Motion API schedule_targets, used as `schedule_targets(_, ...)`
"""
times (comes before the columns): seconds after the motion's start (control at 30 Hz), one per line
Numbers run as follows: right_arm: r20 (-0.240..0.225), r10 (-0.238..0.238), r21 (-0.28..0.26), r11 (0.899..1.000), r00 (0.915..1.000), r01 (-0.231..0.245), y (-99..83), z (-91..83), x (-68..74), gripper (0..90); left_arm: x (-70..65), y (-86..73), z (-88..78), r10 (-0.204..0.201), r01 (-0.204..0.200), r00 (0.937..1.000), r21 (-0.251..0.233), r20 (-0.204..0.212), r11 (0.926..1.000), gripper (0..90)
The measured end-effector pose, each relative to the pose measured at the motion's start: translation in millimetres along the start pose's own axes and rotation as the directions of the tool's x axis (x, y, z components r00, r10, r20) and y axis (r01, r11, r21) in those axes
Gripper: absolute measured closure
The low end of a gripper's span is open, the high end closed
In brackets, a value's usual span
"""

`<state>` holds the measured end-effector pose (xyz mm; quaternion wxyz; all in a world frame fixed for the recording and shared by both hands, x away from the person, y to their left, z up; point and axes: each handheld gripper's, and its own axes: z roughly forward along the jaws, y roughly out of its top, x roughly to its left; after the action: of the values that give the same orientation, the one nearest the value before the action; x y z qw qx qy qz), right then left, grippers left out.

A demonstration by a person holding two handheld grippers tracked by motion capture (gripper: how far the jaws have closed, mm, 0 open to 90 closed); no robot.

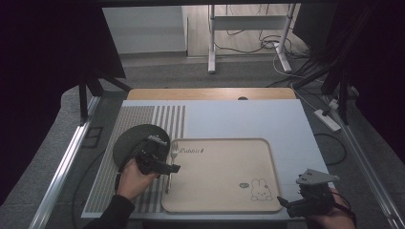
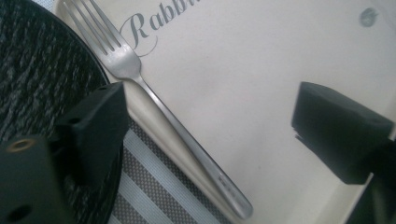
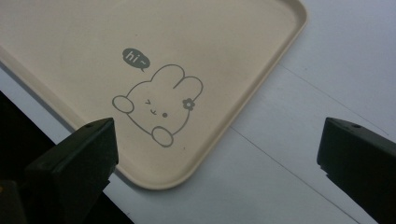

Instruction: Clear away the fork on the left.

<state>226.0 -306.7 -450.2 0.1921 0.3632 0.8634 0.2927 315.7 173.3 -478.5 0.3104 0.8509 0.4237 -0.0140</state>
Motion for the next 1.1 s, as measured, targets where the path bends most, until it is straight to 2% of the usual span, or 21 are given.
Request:
schedule_targets(0.2,0.0,0.0,-0.002,1.0,1.0,0.0,-0.1,-0.1,0.1,0.0,0.7,-9.8,-9.9,0.004,-0.005,0.9999,-0.045,-0.01,0.999,3.4)
schedule_targets(0.27,0.001,-0.001,-0.001,1.0,1.0,0.001,0.0,-0.2,0.1,0.0,-0.8,-13.0,-12.3,0.008,-0.01,0.9992,-0.064,-0.038,0.9979,0.0)
schedule_targets(0.37,0.0,0.0,-0.004,1.0,1.0,0.0,-0.1,-0.2,0.1,0.0,-2.6,-18.1,-15.9,0.017,-0.024,0.9965,-0.083,-0.082,0.9962,0.0)
schedule_targets(0.5,0.0,0.001,-0.005,1.0,1.0,-0.001,-0.1,-0.2,0.0,0.0,-1.9,-24.7,-18.6,0.006,-0.013,0.9974,-0.099,-0.072,0.995,0.0)
schedule_targets(0.7,0.0,0.001,-0.004,1.0,1.0,-0.001,-0.1,-0.1,-0.1,0.0,-3.2,-34.8,-23.6,0.024,-0.035,0.9956,-0.123,-0.091,0.9918,0.0)
schedule_targets(1.0,0.002,0.0,-0.002,1.0,1.0,0.0,0.0,0.0,0.0,0.0,-4.0,-51.6,-33.2,0.004,-0.018,0.994,-0.134,-0.109,0.9907,0.0)
schedule_targets(1.1,0.004,0.003,-0.006,1.0,1.0,-0.003,0.0,-0.1,-0.1,0.0,-3.9,-57.2,-37.3,-0.008,-0.007,0.995,-0.154,-0.099,0.9881,0.0)
